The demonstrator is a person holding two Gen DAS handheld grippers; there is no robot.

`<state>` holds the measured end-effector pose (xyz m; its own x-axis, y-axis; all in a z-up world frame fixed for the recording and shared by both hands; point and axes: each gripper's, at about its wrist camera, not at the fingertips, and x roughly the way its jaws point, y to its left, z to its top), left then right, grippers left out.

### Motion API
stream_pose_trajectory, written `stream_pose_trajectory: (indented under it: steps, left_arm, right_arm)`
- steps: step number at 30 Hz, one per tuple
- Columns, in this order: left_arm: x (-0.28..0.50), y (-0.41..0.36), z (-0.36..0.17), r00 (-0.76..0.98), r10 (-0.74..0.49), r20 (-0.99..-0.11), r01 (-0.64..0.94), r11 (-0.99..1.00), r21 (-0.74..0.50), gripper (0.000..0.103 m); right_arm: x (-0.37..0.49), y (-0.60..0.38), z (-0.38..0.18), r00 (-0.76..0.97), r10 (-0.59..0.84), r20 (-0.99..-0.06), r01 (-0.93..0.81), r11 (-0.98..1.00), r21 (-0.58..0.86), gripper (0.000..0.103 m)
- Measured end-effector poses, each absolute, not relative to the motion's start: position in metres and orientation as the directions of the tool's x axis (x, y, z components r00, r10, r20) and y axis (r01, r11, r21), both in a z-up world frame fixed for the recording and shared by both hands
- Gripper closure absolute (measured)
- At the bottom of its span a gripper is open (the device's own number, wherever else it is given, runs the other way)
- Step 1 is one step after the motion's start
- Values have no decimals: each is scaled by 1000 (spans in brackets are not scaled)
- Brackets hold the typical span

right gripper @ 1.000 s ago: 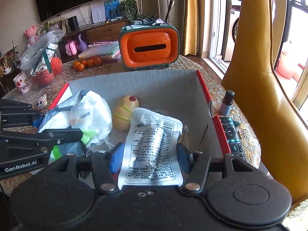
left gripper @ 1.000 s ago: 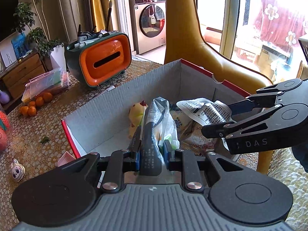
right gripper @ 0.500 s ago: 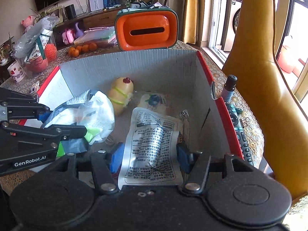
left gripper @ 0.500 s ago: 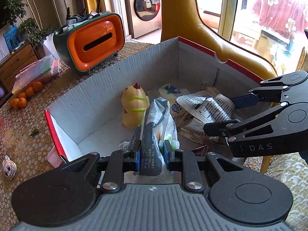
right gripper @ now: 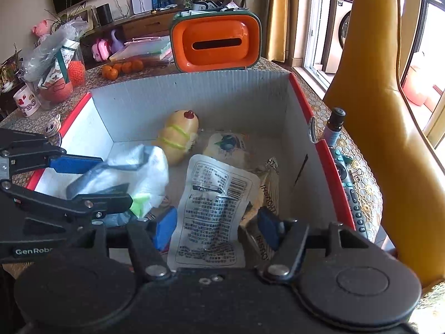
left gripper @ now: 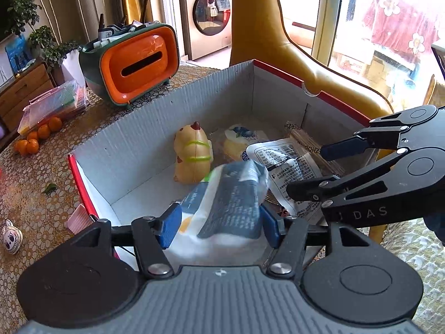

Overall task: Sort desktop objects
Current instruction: 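Lower the snack bag into the shoebox and open the left gripper while the right gripper releases the sachet, then withdraw both grippers from the shoebox toward the bunny plush and pink comb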

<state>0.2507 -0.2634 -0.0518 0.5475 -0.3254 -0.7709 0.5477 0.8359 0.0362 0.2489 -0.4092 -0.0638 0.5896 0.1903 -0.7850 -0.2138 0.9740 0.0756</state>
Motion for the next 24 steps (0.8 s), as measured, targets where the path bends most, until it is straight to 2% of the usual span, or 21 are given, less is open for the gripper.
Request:
stream_pose_trajectory:
  steps: [20, 22, 24]
  left_arm:
    - [204, -217, 0, 636, -365, -680, 509, 861, 15, 43]
    - [199, -207, 5, 646, -367, -670, 498, 867, 5, 43]
    - [193, -196, 10, 657, -364, -660, 485, 875, 0, 43]
  right_arm:
    - [214, -383, -19, 645, 226, -730, -270, 961, 58, 30]
    - [209, -377, -15, 652, 221, -725, -275, 960, 46, 23]
    - [203, -371, -11, 655, 231, -719, -290, 956, 43, 21]
